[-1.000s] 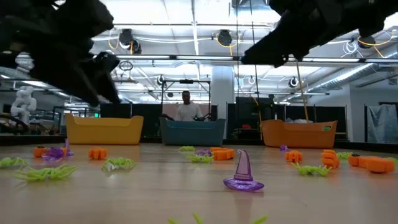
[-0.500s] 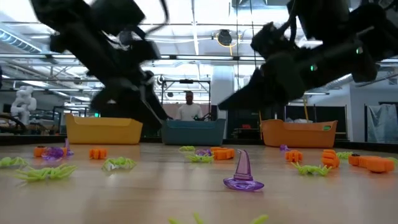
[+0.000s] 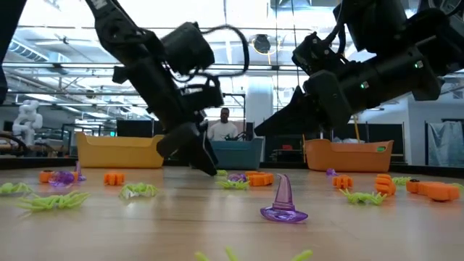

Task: Sort Halloween decoration
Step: Put the green spider toy into the blue bin

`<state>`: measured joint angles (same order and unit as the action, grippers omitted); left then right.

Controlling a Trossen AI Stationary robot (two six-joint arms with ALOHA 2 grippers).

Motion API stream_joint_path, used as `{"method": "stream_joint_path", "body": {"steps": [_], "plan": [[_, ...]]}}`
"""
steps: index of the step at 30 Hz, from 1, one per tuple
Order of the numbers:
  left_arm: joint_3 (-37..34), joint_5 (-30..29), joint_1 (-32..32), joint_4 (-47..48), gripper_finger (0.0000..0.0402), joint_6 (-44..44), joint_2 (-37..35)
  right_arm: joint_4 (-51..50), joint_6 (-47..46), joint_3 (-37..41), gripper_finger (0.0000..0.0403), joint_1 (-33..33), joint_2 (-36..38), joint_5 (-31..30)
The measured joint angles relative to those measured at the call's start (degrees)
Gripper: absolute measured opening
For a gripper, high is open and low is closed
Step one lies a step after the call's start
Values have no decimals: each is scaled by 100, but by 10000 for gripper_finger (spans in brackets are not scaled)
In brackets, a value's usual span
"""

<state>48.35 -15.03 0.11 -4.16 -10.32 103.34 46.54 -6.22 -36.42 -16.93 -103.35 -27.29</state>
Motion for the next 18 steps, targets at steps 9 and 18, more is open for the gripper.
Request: {"method": "stream_joint_path", "body": {"steps": [9, 18], "plan": [[24, 59, -148, 76, 203, 401, 60, -2, 2, 0, 137, 0, 0, 2], [22, 298, -159, 295, 99, 531, 60, -2, 2, 0, 137, 0, 0, 4]]}}
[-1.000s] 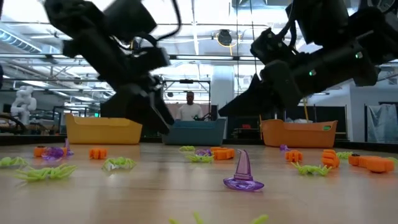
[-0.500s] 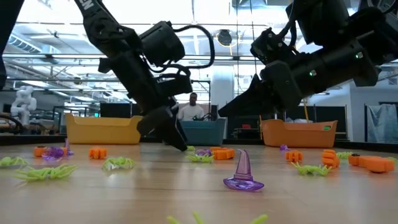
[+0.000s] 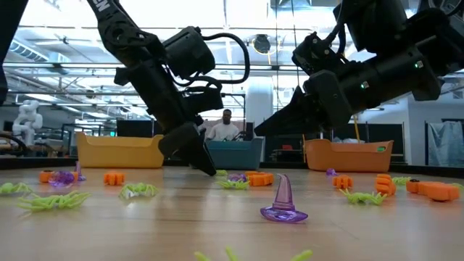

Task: Sort Halloween decoration
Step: Put the green spider toy into the blue bin

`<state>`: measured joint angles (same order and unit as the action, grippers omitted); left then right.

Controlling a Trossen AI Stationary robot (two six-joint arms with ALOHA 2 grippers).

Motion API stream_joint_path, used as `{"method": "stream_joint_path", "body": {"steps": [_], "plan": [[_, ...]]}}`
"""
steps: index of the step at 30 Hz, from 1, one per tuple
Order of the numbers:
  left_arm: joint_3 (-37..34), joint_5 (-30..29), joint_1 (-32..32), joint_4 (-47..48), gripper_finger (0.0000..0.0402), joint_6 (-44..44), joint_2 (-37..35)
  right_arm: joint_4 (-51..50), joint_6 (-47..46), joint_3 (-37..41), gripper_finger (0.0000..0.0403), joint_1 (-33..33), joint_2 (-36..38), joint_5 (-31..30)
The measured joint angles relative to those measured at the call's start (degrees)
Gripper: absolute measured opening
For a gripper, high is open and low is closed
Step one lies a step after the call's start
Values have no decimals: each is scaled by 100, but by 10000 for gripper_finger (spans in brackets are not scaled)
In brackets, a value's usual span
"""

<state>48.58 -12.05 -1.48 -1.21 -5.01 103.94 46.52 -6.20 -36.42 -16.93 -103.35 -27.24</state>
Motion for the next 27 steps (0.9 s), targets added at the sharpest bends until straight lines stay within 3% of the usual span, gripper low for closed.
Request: {"method": "stream_joint_path", "body": {"steps": [8, 27], "plan": [[-9, 58, -30, 18, 6, -339, 3, 1, -16, -1, 137, 0, 0, 20], [65, 94, -76, 287, 0, -299, -420, -4, 15, -4, 137, -3, 0, 26]]}}
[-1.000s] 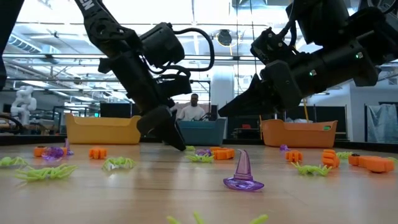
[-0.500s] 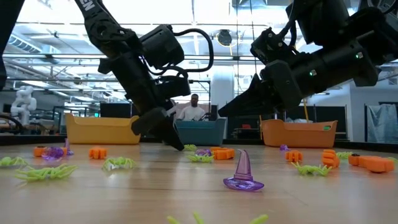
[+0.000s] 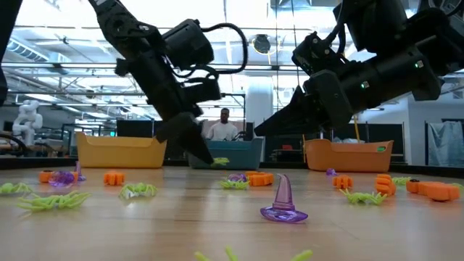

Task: Sort Halloween decoration
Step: Put the green spider toy into the blue bin

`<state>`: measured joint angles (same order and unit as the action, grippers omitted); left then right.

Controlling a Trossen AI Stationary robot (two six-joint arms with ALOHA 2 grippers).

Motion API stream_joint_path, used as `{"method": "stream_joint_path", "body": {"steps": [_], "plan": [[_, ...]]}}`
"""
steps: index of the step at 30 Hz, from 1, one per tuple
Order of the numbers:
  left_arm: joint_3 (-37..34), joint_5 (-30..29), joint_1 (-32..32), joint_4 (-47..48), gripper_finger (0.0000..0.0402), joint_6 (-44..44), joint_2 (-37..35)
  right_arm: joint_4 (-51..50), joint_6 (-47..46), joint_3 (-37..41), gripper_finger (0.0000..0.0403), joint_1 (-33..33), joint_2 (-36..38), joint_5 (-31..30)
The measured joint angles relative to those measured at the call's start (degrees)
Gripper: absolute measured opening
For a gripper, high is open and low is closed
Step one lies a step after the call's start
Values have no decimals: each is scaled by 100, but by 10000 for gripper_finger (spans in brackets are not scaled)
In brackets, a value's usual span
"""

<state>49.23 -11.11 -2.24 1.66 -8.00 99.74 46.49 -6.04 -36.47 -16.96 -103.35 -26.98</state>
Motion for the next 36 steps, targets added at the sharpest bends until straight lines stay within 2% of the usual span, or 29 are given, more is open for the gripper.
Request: {"method": "stream_joint_path", "body": {"steps": [8, 16, 21, 24, 28, 36], "plan": [[7, 364, 1, 303, 0, 319, -743, 1, -31, 0, 137, -1, 0, 13], [5, 377, 2, 476, 0, 477, -1483, -4, -78, 0, 137, -3, 0, 22], [-278, 380, 7, 351, 0, 748, -1912, -7, -79, 0, 137, -28, 0, 42], [-723, 382, 7, -95, 0, 936, -2183, -4, -79, 0, 137, -57, 2, 44], [-1380, 426, 81, -1220, 0, 1201, -2476, -3, -79, 0, 137, -71, 2, 46], [-2231, 339, 363, -3191, 0, 1363, -2577, 26, -81, 0, 137, -69, 0, 35]]}}
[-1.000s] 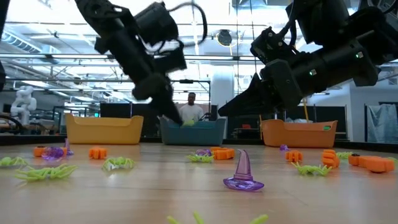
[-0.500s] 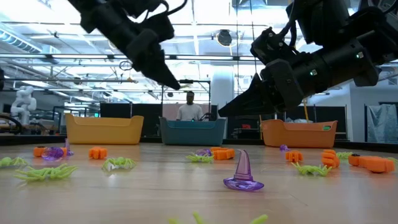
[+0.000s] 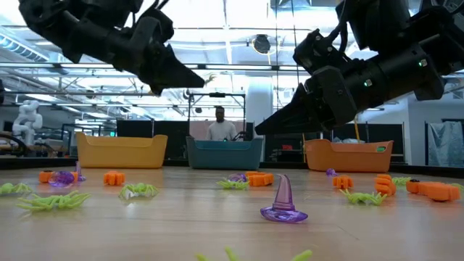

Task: Sort Halloween decoration
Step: Put the green spider toy into the blue bin

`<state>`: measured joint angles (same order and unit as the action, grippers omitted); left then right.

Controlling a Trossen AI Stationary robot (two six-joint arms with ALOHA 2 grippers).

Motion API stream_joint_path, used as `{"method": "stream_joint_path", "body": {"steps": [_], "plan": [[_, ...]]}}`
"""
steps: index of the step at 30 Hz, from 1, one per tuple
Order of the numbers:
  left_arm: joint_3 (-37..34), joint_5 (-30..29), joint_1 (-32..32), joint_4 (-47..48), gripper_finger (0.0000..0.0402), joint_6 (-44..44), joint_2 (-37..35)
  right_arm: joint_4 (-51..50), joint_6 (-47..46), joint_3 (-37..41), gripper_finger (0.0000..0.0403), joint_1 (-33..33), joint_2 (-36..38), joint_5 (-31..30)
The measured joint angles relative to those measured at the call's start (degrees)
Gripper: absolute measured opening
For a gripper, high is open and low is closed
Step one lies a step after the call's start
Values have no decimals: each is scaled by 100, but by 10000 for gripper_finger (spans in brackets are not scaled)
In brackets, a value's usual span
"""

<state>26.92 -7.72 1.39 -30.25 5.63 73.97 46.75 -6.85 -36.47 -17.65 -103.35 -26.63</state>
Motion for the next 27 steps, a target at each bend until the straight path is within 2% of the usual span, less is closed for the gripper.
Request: {"method": "stream_joint_path", "body": {"steps": [7, 19, 27], "plan": [[-226, -152, 181, -838, 0, -414, 4, 19, -22, 0, 137, 0, 0, -11], [-230, -146, 175, -834, 0, -650, 4, 151, -246, 0, 137, 42, 1, -52], [-230, 7, 175, -832, 0, -1101, 4, 233, -453, 0, 137, 50, 0, -63]]}}
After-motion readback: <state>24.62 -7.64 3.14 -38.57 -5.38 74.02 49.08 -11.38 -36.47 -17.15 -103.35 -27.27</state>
